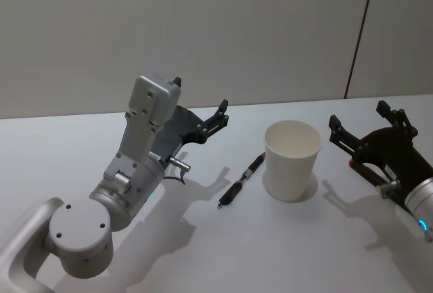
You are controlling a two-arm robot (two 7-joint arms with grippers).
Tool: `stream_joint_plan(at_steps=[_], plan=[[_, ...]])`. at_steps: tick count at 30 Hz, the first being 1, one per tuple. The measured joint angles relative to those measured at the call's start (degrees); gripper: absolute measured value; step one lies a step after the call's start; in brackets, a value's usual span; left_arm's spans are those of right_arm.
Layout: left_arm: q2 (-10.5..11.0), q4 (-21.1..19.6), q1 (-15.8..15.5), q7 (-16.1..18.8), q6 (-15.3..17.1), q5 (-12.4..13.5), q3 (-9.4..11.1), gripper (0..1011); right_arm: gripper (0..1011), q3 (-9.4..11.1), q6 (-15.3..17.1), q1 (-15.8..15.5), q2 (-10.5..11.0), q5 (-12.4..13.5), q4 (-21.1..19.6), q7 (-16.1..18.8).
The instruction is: Place the pen into the pen holder.
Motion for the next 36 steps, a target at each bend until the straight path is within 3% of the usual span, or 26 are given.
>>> stream_joint_plan(at_steps=[16,26,36], plan=[[0.0,0.0,0.0,0.0,0.0,0.0,0.0,1001,1001,0.12,-0.09,0.55,0.27,-1.14,0.32,1.55],[0.0,0.0,0.0,0.0,0.0,0.0,0.0,1001,1001,0.6,-0.21,2.59,1.57,-4.98,1.6,6.69],[0.0,0.0,0.0,0.0,0.0,0.0,0.0,1001,1001,1.71,0.17,5.6,4.08,-9.8,3.19,14.71]])
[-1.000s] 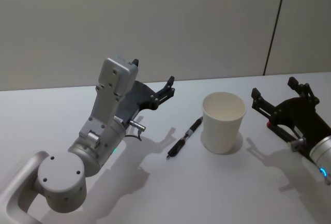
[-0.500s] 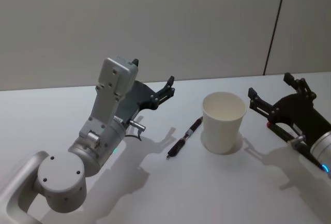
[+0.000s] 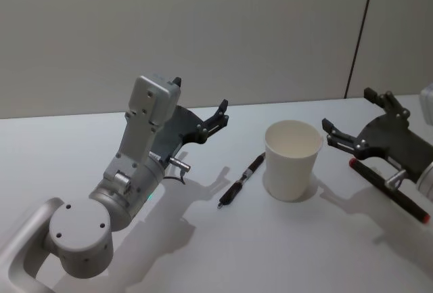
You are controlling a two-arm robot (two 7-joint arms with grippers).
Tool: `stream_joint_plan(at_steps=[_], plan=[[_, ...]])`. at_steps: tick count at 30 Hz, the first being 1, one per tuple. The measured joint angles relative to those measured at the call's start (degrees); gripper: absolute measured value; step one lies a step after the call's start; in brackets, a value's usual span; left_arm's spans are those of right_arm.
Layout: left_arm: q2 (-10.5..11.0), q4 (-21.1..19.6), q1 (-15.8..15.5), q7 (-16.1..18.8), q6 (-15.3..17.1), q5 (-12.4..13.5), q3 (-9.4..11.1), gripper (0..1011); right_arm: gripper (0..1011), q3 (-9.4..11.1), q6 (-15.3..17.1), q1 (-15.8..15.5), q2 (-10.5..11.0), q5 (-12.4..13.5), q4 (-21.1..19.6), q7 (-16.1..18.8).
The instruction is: Place the pen into the pen holder.
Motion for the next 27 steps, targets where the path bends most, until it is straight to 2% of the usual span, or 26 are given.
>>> stream_joint_plan(at_steps=[14,27], plan=[[0.0,0.0,0.0,0.0,0.0,0.0,0.0,1001,1001,2.33,2.99,3.79,5.04,-4.72,1.6,12.05],[0.0,0.0,0.0,0.0,0.0,0.0,0.0,1001,1001,4.29,8.24,8.87,10.58,-10.07,5.48,26.92]])
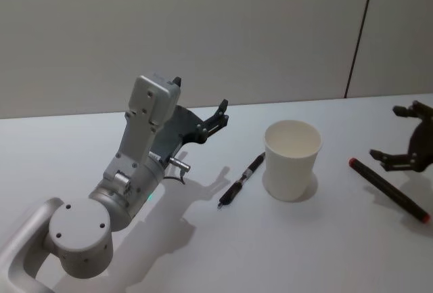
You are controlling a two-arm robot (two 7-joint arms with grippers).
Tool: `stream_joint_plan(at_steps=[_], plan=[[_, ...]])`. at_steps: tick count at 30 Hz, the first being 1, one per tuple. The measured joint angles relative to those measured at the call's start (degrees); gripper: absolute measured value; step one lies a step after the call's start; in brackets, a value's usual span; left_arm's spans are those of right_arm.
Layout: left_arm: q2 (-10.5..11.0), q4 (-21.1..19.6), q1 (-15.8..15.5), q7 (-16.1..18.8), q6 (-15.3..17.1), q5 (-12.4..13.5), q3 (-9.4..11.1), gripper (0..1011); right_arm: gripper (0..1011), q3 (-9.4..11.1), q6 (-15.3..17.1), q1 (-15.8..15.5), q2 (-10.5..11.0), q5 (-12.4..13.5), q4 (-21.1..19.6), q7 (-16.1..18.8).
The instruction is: Place the pen into the pen holder.
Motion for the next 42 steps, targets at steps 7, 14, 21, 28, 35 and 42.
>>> stream_joint_plan(at_steps=[7,14,21,28,35,42], plan=[[0.0,0.0,0.0,0.0,0.0,0.0,0.0,1001,1001,0.37,1.43,2.63,1.81,-2.56,2.76,5.61],[0.0,0.0,0.0,0.0,0.0,0.0,0.0,1001,1001,0.4,2.45,3.76,2.51,-3.19,3.79,7.67],[0.0,0.0,0.0,0.0,0.0,0.0,0.0,1001,1001,0.15,3.99,4.21,2.35,-1.17,3.83,7.8],[0.0,0.0,0.0,0.0,0.0,0.0,0.0,1001,1001,-0.15,6.81,4.24,1.57,2.93,3.17,6.57],[0.0,0.0,0.0,0.0,0.0,0.0,0.0,1001,1001,-0.47,10.04,2.89,0.47,7.14,1.89,2.83],[0.0,0.0,0.0,0.0,0.0,0.0,0.0,1001,1001,-0.87,13.17,0.2,-0.42,10.6,0.13,-2.88]])
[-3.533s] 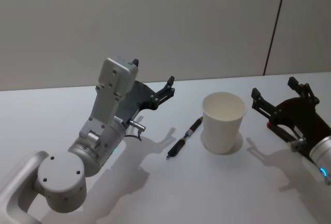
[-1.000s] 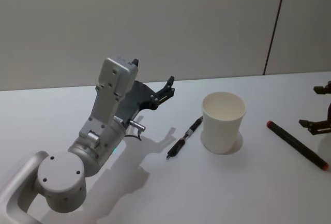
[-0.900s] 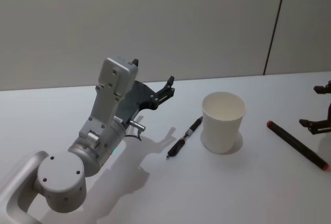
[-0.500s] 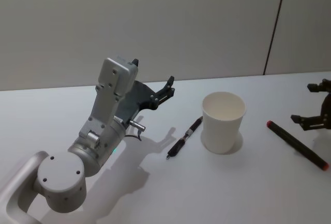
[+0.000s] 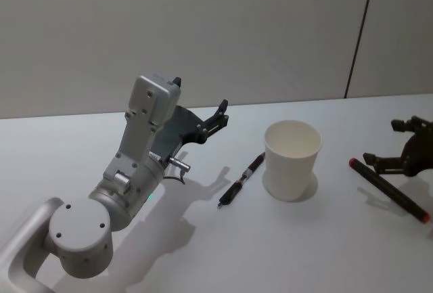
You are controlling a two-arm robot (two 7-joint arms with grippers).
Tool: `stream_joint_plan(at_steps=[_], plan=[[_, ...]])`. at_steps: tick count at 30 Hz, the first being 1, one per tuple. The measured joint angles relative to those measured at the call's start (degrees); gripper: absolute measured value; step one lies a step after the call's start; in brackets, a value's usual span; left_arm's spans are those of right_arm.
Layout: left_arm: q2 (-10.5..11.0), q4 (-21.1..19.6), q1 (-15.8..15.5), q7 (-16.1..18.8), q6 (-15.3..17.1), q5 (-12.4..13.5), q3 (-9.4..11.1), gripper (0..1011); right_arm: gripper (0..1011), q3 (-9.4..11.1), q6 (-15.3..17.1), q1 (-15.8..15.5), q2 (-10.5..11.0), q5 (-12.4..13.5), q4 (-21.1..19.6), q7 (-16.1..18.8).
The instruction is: Place the pen into the pen holder.
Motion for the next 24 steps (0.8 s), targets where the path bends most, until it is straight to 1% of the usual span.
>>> stream_joint_plan(at_steps=[3,4,8,9,13,14,19,24], plan=[[0.0,0.0,0.0,0.0,0.0,0.0,0.0,1001,1001,-0.11,0.91,-1.29,-0.28,0.93,-0.73,-2.09],[0.0,0.0,0.0,0.0,0.0,0.0,0.0,1001,1001,-0.17,1.52,-2.08,-0.41,1.55,-1.12,-3.72],[0.0,0.0,0.0,0.0,0.0,0.0,0.0,1001,1001,-0.31,2.92,-4.45,-0.68,2.83,-2.02,-7.48],[0.0,0.0,0.0,0.0,0.0,0.0,0.0,1001,1001,-0.35,3.38,-5.27,-0.77,3.28,-2.25,-8.87],[0.0,0.0,0.0,0.0,0.0,0.0,0.0,1001,1001,-0.47,4.22,-6.7,-0.94,4.04,-2.55,-11.38],[0.0,0.0,0.0,0.0,0.0,0.0,0.0,1001,1001,-0.53,4.6,-7.36,-1.03,4.33,-2.68,-12.45],[0.0,0.0,0.0,0.0,0.0,0.0,0.0,1001,1001,-0.75,5.52,-8.36,-1.42,4.92,-2.75,-14.67],[0.0,0.0,0.0,0.0,0.0,0.0,0.0,1001,1001,-1.01,5.97,-8.17,-1.96,5.23,-2.15,-15.52]])
